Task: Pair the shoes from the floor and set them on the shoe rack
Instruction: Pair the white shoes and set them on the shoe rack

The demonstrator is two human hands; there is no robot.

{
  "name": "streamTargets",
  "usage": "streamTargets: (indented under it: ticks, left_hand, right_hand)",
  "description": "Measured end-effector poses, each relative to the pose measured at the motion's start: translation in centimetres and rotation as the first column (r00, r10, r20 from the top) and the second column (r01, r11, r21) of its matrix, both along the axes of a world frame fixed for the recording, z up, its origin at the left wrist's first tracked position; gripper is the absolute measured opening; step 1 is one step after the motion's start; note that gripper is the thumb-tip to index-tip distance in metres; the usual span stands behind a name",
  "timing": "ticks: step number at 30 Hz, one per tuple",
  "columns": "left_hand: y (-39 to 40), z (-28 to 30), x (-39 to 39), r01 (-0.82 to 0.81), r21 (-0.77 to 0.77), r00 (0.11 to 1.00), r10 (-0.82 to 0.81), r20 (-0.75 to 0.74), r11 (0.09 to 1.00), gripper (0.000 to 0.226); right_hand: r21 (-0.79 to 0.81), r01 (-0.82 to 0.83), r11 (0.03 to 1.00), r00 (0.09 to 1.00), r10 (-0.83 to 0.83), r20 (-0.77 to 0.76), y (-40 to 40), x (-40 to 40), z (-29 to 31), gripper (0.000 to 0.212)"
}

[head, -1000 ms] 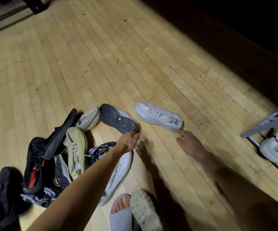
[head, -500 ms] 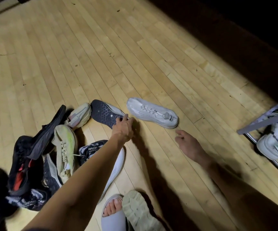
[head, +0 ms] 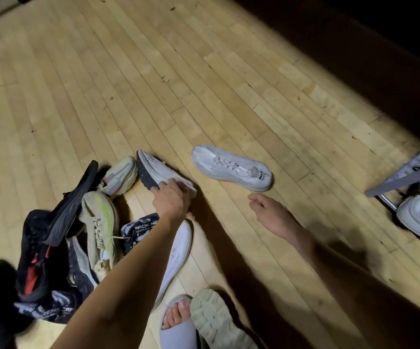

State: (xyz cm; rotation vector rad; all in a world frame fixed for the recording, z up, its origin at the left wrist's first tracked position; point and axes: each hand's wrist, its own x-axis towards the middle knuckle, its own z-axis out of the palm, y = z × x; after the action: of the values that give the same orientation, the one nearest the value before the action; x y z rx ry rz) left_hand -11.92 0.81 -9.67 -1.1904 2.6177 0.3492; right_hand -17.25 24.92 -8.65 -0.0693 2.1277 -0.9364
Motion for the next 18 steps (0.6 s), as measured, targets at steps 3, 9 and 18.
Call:
streamTargets:
  ticks: [3,9,18]
  left_hand:
    - [-0.4,0.2,1.2,-0.158,0.065,0.986,0.161,-0.044,0.985,0.058]
    - [-1.6,0.9,2.0,-0.396,0.386,0.877,0.468,-0.109,0.833,0.071]
    - [-2.0,-0.8,1.1,-0.462,0.544,0.809,0.585,-0.066,0.701,0.068]
  right_hand:
    - [0.010,-0.023,1.000,1.000,0.023,0.008,-0.6,0.5,0.3,0.040]
    - [0.024,-0.068,0.997,0.998,0.068,-0.004,-2.2,1.1,0.9,0.036]
    - [0.032,-0.075,0.997,0.997,0.076,-0.019,-1.5,1.6,0.6,0.025]
